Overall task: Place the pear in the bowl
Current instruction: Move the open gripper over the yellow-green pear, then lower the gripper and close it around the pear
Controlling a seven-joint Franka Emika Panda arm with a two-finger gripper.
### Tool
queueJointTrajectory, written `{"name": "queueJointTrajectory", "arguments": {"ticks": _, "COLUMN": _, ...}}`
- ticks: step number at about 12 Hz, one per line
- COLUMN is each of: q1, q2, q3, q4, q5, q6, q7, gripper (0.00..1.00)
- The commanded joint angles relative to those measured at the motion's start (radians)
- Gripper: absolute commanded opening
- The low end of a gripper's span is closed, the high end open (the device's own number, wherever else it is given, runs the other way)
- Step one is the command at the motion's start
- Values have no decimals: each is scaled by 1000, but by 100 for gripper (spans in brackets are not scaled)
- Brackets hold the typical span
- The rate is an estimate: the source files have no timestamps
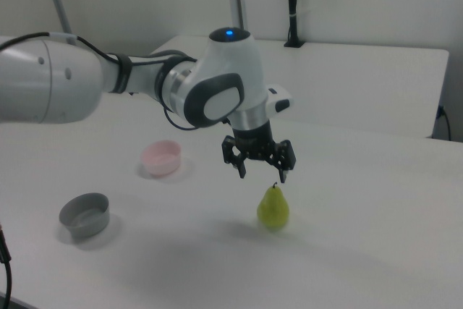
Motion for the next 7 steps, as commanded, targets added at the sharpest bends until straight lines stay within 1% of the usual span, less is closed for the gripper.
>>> {"name": "queueJointTrajectory", "arguments": {"ticks": 1, "q1": -16, "q2": 47, "q3": -1, "q4": -14, "q5": -15, "q6": 53, "q7": 15, "gripper": 100}}
{"name": "queueJointTrajectory", "arguments": {"ticks": 4, "q1": -15, "q2": 93, "q3": 1, "q4": -13, "q5": -15, "q6": 90, "q7": 20, "gripper": 100}}
{"name": "queueJointTrajectory", "arguments": {"ticks": 7, "q1": -9, "q2": 128, "q3": 7, "q4": -14, "q5": -17, "q6": 129, "q7": 56, "gripper": 100}}
